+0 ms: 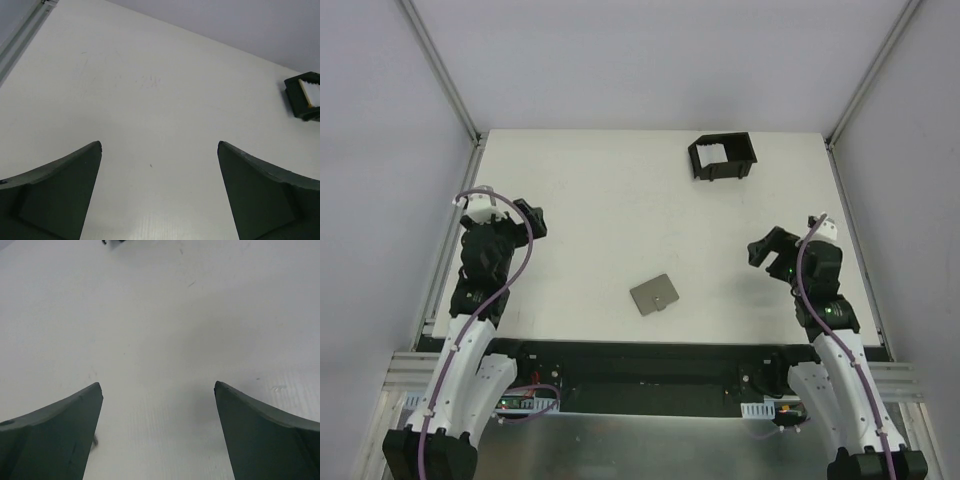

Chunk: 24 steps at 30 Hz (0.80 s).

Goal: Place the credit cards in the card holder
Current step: Open the card holder at the center of the board.

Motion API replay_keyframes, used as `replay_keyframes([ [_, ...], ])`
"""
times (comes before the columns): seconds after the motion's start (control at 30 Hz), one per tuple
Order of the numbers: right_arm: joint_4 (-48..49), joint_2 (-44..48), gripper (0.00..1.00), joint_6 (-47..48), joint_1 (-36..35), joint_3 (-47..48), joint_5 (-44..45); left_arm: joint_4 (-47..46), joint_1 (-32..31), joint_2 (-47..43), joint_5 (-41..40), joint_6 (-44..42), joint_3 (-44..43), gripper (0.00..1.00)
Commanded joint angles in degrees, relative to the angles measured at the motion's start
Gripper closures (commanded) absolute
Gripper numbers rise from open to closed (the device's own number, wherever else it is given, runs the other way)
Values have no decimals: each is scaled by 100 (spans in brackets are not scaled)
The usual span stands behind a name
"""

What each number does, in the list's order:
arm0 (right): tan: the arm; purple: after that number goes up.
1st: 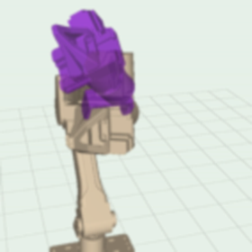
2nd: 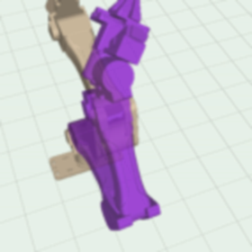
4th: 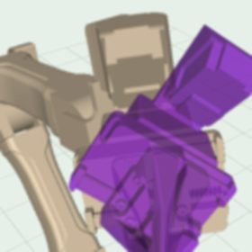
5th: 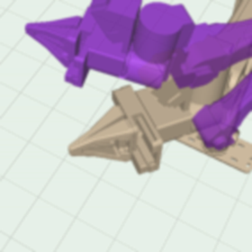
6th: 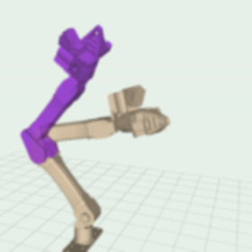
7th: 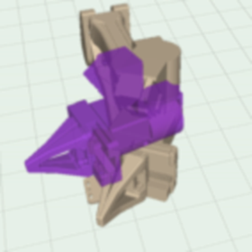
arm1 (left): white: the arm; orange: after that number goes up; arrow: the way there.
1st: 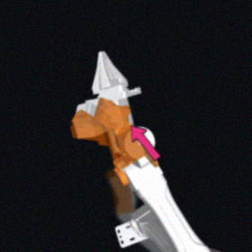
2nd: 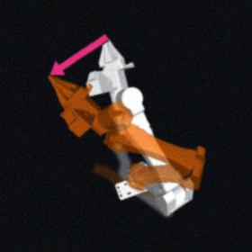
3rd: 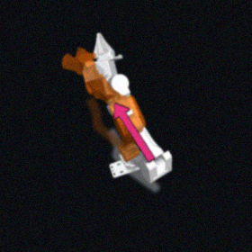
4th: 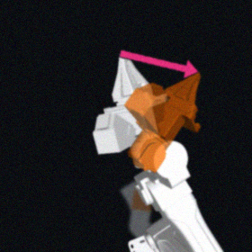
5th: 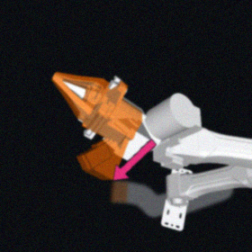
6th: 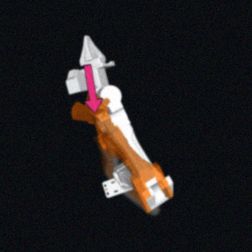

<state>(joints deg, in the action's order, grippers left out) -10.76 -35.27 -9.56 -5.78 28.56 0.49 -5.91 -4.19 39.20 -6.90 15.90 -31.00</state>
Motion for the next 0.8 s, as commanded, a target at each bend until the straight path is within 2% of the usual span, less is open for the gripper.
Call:
replay_keyframes([
  [0.0,-891,266,4,-538,-20,71,-1250,572,-38,-369,242,886,-195,1],
  [0.07,-1076,178,4,-529,-185,124,-1709,1020,-38,-396,372,1552,-204,1],
  [0.1,-1155,117,4,-529,-291,115,-1754,1292,-38,-396,573,2148,-169,1],
  [0.17,-1322,90,2,-555,-650,89,-1597,1347,-38,-326,933,2425,-38,1],
  [0.23,-1245,81,1,-608,-1011,19,-1570,1347,-38,-133,1408,2593,103,1],
  [0.3,-1095,12,5,-757,-1441,-34,-1526,1312,-39,192,2066,2812,182,1],
  [0.37,-840,-120,7,-898,-1898,-96,-1412,1347,-38,674,2997,2193,43,1],
  [0.43,-726,-331,13,-942,-2303,-70,-1201,1356,-21,1000,3115,2460,138,1],
  [0.47,-647,-480,15,-942,-2496,-61,-1183,1130,-21,1158,3411,2679,260,1],
  [0.57,-138,-1015,24,-951,-3023,-26,-1288,-405,-12,1940,4939,2768,691,1],
  [0.67,310,-1727,30,-960,-3516,185,-1253,-1673,-56,2731,5513,3138,965,1],
  [0.73,496,-2210,36,-942,-3727,378,-1157,-1564,-257,3040,5594,2833,737,1],
  [0.77,618,-2543,40,-951,-3816,483,-1191,-1284,-502,3076,5368,2526,597,1],
])
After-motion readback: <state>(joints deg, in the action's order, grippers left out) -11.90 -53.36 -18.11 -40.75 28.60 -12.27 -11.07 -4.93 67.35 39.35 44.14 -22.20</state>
